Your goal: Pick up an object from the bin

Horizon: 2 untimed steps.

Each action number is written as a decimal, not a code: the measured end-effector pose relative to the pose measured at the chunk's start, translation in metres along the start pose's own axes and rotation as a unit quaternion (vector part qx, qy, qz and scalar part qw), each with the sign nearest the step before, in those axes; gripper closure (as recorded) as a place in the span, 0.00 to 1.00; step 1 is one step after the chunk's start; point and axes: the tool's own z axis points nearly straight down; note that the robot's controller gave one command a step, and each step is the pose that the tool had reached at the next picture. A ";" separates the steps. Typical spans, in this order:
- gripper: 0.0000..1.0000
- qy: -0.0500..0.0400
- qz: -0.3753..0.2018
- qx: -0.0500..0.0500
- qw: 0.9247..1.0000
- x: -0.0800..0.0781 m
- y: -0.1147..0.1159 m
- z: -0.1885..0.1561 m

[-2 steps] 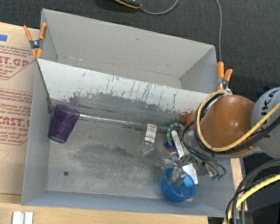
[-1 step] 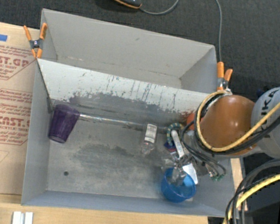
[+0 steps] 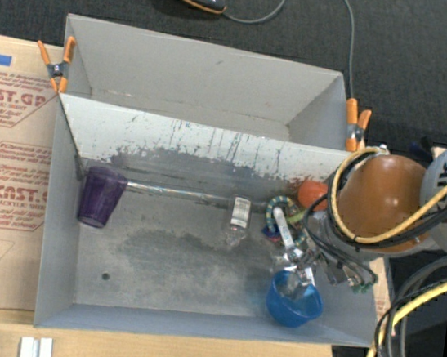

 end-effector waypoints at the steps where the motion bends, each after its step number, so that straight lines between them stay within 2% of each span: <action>1: 1.00 0.001 -0.193 -0.002 0.981 -0.012 -0.012 0.011; 2: 1.00 0.001 -0.174 -0.003 0.985 -0.001 -0.006 -0.067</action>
Offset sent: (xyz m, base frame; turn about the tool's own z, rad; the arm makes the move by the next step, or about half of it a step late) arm -0.0104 -0.0047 0.1365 -0.0393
